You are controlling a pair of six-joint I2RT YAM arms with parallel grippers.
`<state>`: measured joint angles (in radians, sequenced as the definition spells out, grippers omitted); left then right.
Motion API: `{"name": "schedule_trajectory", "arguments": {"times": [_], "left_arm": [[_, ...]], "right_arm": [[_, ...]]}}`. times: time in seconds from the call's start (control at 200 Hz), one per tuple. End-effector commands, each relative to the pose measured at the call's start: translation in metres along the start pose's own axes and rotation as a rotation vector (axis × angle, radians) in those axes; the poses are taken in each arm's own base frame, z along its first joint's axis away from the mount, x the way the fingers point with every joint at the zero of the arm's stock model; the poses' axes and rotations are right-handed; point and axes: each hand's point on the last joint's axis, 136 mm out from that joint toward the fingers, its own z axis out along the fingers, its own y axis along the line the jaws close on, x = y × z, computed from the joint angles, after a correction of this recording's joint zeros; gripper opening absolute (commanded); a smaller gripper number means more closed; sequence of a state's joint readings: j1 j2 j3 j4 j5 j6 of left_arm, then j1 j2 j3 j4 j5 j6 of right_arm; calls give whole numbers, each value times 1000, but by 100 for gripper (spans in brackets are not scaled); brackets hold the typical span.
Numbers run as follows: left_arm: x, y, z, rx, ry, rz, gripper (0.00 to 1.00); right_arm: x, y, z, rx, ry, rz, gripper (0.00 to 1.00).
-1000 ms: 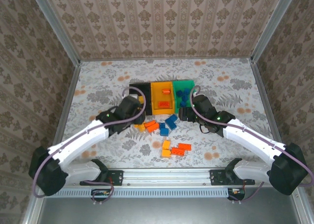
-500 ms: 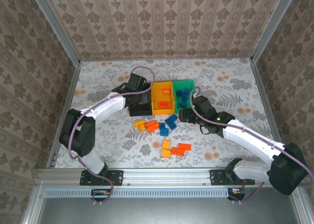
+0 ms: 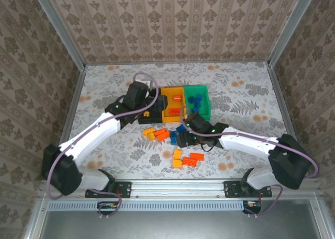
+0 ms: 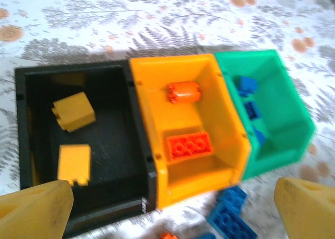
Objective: Sort the legos into containers by color
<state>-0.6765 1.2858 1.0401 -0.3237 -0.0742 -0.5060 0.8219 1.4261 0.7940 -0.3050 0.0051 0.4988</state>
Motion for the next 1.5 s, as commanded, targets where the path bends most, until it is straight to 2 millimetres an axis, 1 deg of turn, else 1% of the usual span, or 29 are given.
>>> {"name": "schedule_trajectory", "arguments": {"times": [0.0,0.08,0.19,0.3,0.4,0.5,0.595,0.675,0.755,0.86,0.955,1.09,1.15,1.23,1.32,1.365,1.445,1.495], "left_arm": [[34,9,-9,-21,42,-32,100],[53,15,-19,-37,46,-43,100],[75,24,-29,-52,51,-50,100],[91,30,-33,-48,58,-72,100],[100,38,-36,-69,64,-89,100],[105,42,-38,-79,62,-93,100],[107,45,-39,-88,63,-91,100],[107,47,-40,-96,62,-89,100],[107,48,-41,-99,59,-87,100],[107,49,-41,-102,58,-85,100],[108,50,-40,-106,61,-84,100],[109,52,-41,-113,61,-85,100],[111,54,-41,-122,63,-85,100],[115,58,-41,-135,64,-91,100],[121,63,-42,-145,69,-100,100],[126,66,-43,-151,75,-110,100],[134,70,-45,-154,85,-125,100],[139,74,-47,-157,90,-135,100]], "right_arm": [[1,26,8,-48,18,-64,82],[12,33,17,-35,52,-99,83],[20,38,26,-6,67,-111,83],[24,43,31,19,81,-135,84],[27,45,33,36,92,-162,83],[37,40,38,62,136,-170,80],[47,31,41,95,163,-165,74],[51,22,41,122,163,-159,70],[52,15,37,150,151,-154,67],[52,6,37,181,138,-139,56],[50,7,38,170,126,-132,45],[37,15,29,136,70,-137,35],[26,19,20,123,32,-140,33],[8,24,5,99,-22,-141,32],[-20,37,-14,59,-87,-149,32],[-34,43,-19,41,-108,-156,32],[-62,54,-23,14,-141,-157,32],[-81,62,-21,-2,-163,-152,32]]}}
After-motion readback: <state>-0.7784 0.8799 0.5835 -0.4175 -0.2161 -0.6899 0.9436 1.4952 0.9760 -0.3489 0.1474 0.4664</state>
